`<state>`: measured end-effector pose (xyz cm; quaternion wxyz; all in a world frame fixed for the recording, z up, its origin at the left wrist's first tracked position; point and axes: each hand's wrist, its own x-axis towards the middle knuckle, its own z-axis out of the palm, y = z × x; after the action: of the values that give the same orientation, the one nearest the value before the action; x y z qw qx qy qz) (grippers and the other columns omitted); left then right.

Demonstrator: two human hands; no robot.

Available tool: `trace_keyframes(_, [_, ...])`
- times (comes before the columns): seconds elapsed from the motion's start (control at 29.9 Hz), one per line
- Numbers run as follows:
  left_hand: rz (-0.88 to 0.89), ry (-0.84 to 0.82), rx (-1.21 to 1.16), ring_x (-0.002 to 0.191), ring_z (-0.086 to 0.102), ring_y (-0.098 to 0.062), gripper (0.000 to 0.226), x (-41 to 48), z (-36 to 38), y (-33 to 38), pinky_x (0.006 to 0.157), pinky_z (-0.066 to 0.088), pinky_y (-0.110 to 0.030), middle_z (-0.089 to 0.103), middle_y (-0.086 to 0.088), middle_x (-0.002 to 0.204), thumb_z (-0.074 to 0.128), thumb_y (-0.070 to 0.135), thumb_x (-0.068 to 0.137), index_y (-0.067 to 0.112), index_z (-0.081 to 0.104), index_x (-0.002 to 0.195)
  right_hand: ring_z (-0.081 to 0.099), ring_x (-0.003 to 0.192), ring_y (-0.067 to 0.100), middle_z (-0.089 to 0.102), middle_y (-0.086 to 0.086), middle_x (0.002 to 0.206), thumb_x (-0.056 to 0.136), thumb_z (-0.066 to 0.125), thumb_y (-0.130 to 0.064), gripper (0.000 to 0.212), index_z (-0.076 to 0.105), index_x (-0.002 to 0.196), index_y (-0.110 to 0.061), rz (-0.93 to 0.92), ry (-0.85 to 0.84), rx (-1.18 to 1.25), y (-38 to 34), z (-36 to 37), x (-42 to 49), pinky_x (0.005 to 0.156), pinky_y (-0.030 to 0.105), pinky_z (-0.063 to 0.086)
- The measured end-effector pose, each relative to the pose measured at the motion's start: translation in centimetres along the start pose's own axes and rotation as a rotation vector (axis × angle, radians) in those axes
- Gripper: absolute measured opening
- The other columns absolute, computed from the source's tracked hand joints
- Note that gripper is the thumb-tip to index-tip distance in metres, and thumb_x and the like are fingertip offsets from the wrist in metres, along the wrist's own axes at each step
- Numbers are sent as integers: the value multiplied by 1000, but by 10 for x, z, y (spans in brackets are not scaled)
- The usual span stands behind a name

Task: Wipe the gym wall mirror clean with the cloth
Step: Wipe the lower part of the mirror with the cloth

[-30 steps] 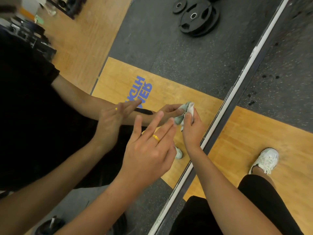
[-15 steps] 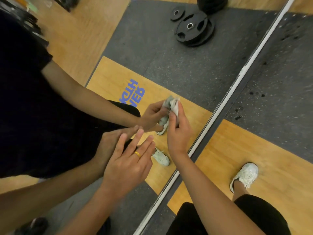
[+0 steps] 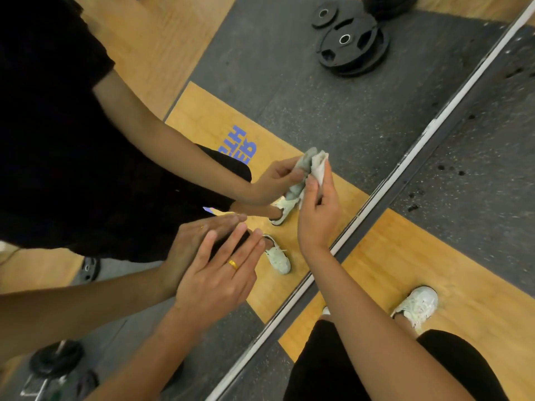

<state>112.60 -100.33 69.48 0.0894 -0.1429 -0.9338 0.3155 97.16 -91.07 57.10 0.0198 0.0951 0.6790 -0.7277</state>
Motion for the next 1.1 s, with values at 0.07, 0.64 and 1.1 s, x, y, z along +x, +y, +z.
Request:
trace_keyframes(0.07, [7,-7,1,139,50,-29,38,0,1,-1,128,7,-54,58,-7,147,53,23,101,13,66,135,64,118,4,67,-4,136,109,51,-25,41,54,150,-18,129,45,-28,18,0,2,98,25,54])
trace_keyframes(0.64, [-8,41,-49,138,52,-29,38,2,4,-1,122,19,-53,61,-8,143,55,25,99,11,69,131,66,113,4,70,-11,129,108,49,-30,42,53,150,-28,147,8,-80,34,-5,4,94,40,56])
trace_keyframes(1.1, [-114,55,-454,134,57,-28,29,29,-20,15,128,18,-49,63,-9,137,56,11,97,4,73,120,65,117,14,68,2,134,110,48,-26,44,49,153,-18,147,-192,-63,38,-32,21,91,26,55])
